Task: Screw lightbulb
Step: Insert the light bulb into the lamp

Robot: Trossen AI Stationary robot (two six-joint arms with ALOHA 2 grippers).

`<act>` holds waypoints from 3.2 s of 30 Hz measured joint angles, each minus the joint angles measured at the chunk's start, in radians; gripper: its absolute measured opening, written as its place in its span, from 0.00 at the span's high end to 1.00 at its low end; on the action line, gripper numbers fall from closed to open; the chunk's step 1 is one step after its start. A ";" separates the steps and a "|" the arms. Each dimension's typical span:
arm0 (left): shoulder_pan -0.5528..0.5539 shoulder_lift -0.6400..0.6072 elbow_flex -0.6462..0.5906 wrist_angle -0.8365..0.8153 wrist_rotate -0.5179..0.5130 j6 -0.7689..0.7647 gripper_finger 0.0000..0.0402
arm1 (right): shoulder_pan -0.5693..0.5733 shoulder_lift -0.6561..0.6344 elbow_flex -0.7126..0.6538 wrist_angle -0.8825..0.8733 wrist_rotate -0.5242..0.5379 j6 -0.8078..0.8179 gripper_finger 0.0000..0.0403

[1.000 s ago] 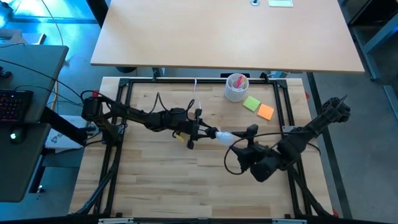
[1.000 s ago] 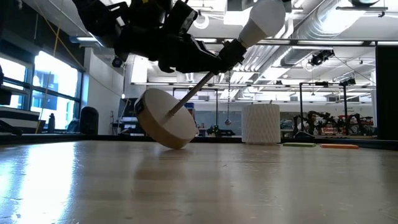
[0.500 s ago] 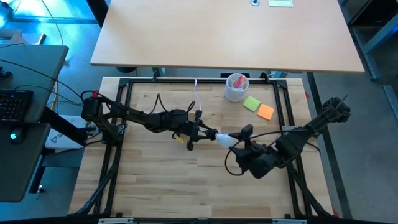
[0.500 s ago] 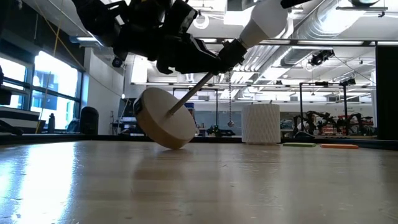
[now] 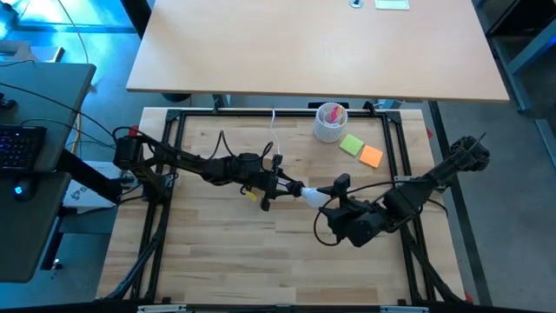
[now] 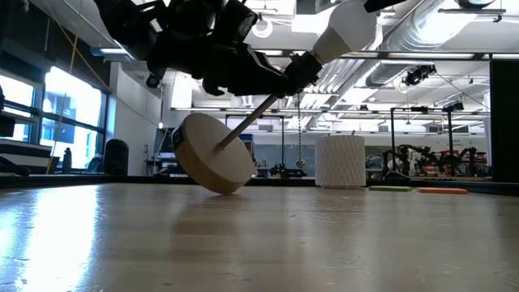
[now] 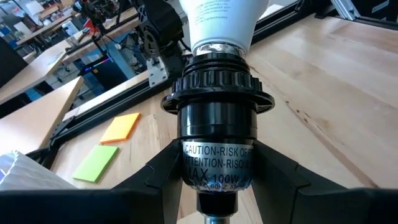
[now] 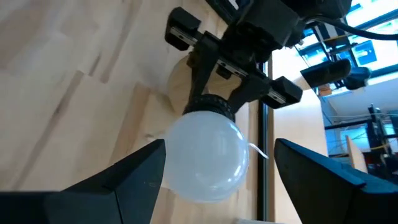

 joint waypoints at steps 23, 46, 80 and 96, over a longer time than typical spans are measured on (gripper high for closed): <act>-0.001 0.000 0.000 -0.007 -0.010 -0.001 0.65 | 0.000 0.118 0.000 -0.001 0.090 -0.172 0.32; 0.000 0.001 0.000 -0.018 -0.005 0.000 0.65 | -0.059 0.117 0.000 -0.057 0.097 -0.175 0.23; -0.033 0.001 -0.002 -0.040 -0.066 0.105 0.65 | -0.110 0.116 0.000 -0.049 -0.045 0.342 0.41; -0.087 0.001 -0.002 -0.042 -0.291 0.204 0.65 | -0.131 0.117 -0.001 -0.002 -0.063 1.004 0.41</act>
